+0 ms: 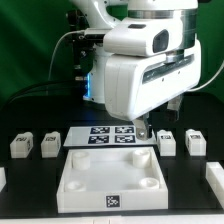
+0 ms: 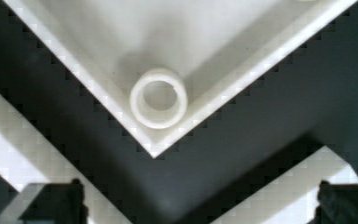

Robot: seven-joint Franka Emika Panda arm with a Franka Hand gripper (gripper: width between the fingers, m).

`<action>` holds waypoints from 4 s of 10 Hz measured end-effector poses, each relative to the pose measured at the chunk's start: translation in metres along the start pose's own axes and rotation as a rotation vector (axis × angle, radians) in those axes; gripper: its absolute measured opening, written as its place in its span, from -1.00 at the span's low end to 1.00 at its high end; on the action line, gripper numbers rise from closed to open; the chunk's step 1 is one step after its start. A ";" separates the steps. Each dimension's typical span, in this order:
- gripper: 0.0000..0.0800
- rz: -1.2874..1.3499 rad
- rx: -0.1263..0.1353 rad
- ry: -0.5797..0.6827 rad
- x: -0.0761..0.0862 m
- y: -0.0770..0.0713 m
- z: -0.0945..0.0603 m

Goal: Assemble one leg

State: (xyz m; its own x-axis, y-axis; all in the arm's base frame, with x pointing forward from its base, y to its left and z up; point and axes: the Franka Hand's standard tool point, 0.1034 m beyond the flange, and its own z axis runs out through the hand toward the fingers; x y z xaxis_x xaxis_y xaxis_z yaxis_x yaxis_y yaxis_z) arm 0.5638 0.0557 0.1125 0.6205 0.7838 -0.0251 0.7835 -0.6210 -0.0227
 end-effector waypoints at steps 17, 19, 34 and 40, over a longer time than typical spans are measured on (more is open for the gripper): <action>0.62 -0.745 0.050 0.013 -0.127 -0.048 0.085; 0.62 -0.711 0.073 0.009 -0.131 -0.053 0.097; -0.85 -0.703 0.076 0.009 -0.133 -0.053 0.099; -0.85 -0.649 0.034 0.066 -0.050 -0.055 0.090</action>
Offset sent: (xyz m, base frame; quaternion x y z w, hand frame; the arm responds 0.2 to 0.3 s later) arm 0.0000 0.0000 0.0000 0.0000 0.0000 0.0000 1.0000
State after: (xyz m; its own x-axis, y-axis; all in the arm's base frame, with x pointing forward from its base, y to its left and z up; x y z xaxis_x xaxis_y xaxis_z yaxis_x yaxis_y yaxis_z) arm 0.4866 0.0500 0.0254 0.0235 0.9976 0.0654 0.9988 -0.0206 -0.0448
